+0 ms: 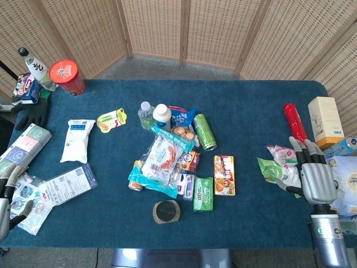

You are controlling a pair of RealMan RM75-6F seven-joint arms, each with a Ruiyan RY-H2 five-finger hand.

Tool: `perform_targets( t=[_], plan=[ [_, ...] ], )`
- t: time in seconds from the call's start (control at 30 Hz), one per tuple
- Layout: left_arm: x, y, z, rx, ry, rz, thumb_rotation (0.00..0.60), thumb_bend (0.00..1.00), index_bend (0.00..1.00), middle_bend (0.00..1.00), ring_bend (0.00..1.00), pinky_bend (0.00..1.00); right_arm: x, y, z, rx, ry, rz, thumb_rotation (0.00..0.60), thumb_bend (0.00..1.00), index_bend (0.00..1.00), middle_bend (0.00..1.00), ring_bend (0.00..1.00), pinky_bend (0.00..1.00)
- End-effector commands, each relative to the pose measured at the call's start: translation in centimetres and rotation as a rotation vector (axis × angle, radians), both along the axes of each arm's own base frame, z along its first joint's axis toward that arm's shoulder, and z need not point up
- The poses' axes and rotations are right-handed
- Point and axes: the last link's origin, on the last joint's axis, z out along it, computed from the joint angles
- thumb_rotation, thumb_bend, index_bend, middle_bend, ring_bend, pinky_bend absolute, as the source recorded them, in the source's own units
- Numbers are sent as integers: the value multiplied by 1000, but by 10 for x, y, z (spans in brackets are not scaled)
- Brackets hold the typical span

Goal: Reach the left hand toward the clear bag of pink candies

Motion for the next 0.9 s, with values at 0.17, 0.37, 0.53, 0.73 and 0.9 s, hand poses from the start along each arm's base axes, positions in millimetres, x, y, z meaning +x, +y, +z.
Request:
perform_targets(
  t=[0.17,0.37,0.53,0.73,0.9],
  plan=[
    [-4,-1,-4,-16,-17,21,600,315,86,121,207,0,-1,1,-1,18,-33,-4,497,179,0,147,38,127],
    [-7,8,-2,-22,6,-2,600,314,84,115,196,0,-3,4,2,16,-43,-5,494,178,0,147,38,128],
    [-6,35,-6,-78,31,-66,600,314,20,72,110,0,0,6,3,20,-49,-3,497,179,0,147,27,128],
    [3,82,-24,-196,62,-145,600,313,0,0,2,0,1,9,4,28,-50,-12,502,179,0,147,23,128],
    [25,111,-52,-317,-3,-211,600,314,0,0,0,0,1,13,9,19,-52,-23,505,178,0,147,19,127]
  ],
)
